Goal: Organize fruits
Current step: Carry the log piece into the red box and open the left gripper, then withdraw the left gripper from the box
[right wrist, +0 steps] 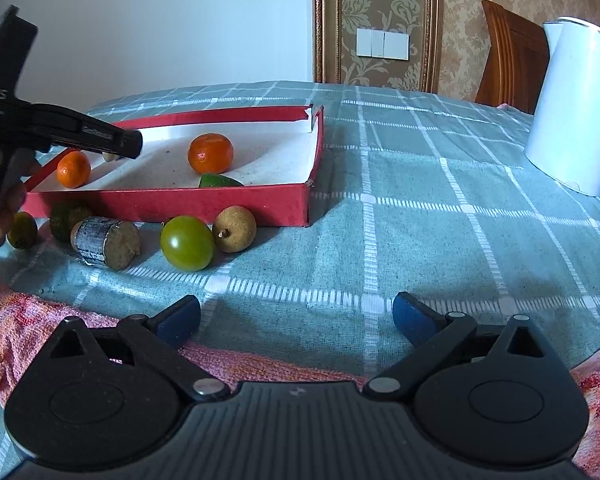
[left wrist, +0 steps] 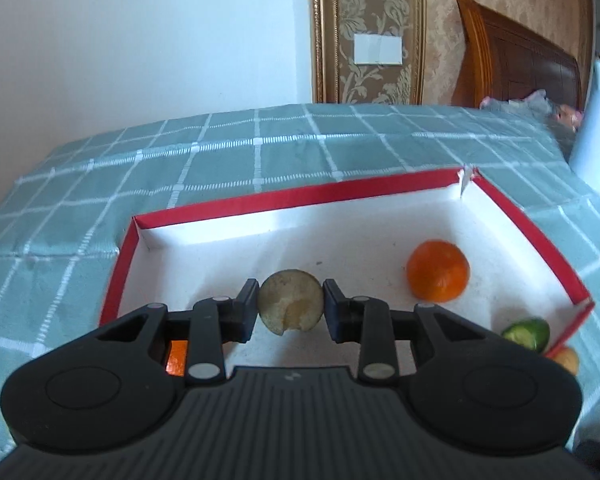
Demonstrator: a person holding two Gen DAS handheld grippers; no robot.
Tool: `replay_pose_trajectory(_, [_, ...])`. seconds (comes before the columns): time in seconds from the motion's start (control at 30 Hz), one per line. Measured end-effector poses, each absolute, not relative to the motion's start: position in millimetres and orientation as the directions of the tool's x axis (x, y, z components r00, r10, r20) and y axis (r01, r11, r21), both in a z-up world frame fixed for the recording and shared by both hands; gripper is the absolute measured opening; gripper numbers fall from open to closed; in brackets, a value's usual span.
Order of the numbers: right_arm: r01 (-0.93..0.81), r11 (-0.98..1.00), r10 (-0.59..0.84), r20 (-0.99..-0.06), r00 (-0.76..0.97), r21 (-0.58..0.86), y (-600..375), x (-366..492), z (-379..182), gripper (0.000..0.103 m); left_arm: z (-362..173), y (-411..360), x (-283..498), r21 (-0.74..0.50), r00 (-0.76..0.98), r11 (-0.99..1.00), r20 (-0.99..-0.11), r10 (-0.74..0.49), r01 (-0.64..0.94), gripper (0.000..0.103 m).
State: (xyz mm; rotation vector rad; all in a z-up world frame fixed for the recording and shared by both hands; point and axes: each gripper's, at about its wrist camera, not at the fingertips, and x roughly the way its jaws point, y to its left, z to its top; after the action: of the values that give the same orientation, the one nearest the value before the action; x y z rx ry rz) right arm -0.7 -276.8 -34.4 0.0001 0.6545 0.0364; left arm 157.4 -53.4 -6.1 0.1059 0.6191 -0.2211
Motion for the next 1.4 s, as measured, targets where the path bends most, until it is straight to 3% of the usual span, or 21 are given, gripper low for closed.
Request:
replay_pose_trajectory(0.53, [-0.031,0.999,0.034,-0.606,0.795,0.015,-277.9,-0.6,-34.9,0.103,-19.6,-57.7,173.7,0.052,0.794,0.981,-0.596,-0.121,0.189,0.033])
replay_pose_trajectory(0.7, [-0.031,0.999,0.034,-0.606,0.795,0.015,-277.6,-0.6,-35.0,0.103,-12.2,-54.1,165.0,0.060,0.811,0.984,-0.576,-0.101,0.166,0.040])
replay_pose_trajectory(0.77, [-0.031,0.999,0.034,-0.606,0.795,0.015,-277.7,-0.4,-35.0,0.103,-5.1,-51.3,155.1,0.064,0.829,0.985,-0.550,-0.098,0.158,0.051])
replay_pose_trajectory(0.9, [-0.031,0.999,0.033,-0.606,0.795,0.015,-277.8,-0.3,-35.3,0.103,10.1,-43.1,131.7,0.068,0.859,0.986,-0.502,-0.100,0.155,0.062])
replay_pose_trajectory(1.13, [-0.031,0.999,0.034,-0.605,0.795,0.016,-277.7,-0.6,-35.1,0.103,22.9,-19.4,72.4,0.024,0.876,0.986,-0.463,-0.133,0.163,0.069])
replay_pose_trajectory(1.23, [-0.031,0.999,0.034,-0.606,0.795,0.015,-277.7,-0.7,-35.2,0.103,20.2,-8.6,48.1,0.001,0.874,0.987,-0.465,-0.143,0.162,0.077])
replay_pose_trajectory(1.4, [-0.031,0.999,0.034,-0.605,0.795,0.015,-277.7,-0.7,-35.2,0.103,10.8,5.8,17.7,-0.028,0.864,0.985,-0.476,-0.165,0.172,0.077])
